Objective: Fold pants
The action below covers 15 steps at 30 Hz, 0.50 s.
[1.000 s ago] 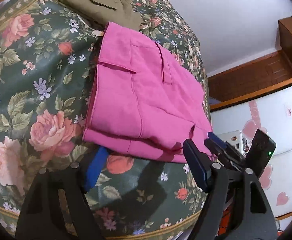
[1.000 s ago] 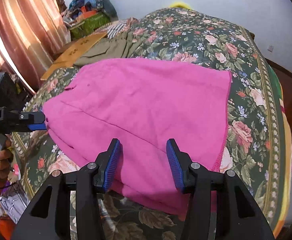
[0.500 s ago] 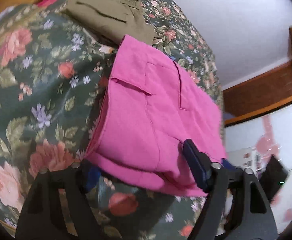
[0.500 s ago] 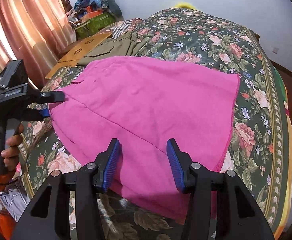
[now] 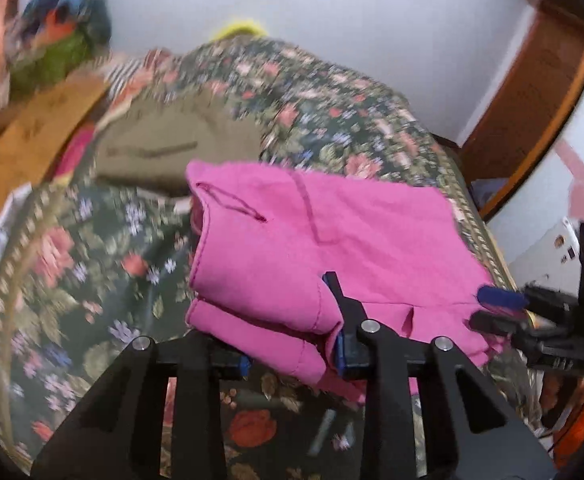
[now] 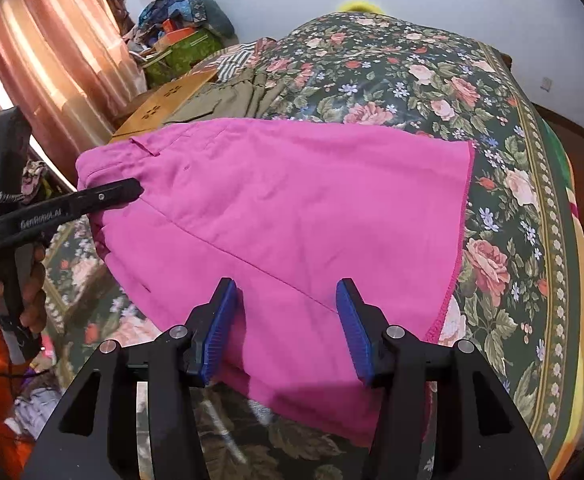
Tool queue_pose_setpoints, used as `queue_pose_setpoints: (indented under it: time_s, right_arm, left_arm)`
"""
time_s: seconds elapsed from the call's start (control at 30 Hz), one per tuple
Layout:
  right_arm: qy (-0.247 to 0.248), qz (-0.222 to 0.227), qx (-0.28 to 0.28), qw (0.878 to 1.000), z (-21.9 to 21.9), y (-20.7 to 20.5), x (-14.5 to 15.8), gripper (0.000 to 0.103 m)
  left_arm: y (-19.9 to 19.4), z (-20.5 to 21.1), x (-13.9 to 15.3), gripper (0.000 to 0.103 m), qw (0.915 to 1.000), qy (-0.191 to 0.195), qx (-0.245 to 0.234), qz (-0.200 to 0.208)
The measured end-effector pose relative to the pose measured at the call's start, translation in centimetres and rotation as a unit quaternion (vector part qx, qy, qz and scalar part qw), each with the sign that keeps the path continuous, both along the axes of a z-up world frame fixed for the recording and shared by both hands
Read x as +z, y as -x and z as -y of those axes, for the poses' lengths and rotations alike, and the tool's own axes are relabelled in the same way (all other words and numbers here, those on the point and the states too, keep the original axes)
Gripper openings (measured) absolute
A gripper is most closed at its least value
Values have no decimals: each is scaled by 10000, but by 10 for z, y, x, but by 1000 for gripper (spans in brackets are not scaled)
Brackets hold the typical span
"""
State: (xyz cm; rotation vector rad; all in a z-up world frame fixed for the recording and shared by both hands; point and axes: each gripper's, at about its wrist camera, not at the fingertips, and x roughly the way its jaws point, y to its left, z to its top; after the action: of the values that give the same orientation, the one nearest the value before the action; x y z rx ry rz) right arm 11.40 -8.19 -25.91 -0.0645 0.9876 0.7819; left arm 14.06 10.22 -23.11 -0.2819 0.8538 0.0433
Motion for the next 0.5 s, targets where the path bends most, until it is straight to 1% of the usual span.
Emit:
queue_pose_setpoints:
  time_s: [0.13,0.27,0.4,0.5]
  right_arm:
    - [-324,124,56,9994,-5,5,22,48]
    - [-437,311,124,9985,-25,8,33,48]
    - [-441,218,306,9983,-50,13,25,48]
    - [-274,74,572,9980,-70,21,13,48]
  left_arm:
    - [19,8,25,29,9991,-271,-145,276]
    - [33,17,42,29,9974,-517,-204,461]
    - [48,24,51,29,9959,-661,-237,573]
    - [55,29,56,28,9951,-659,-347,655]
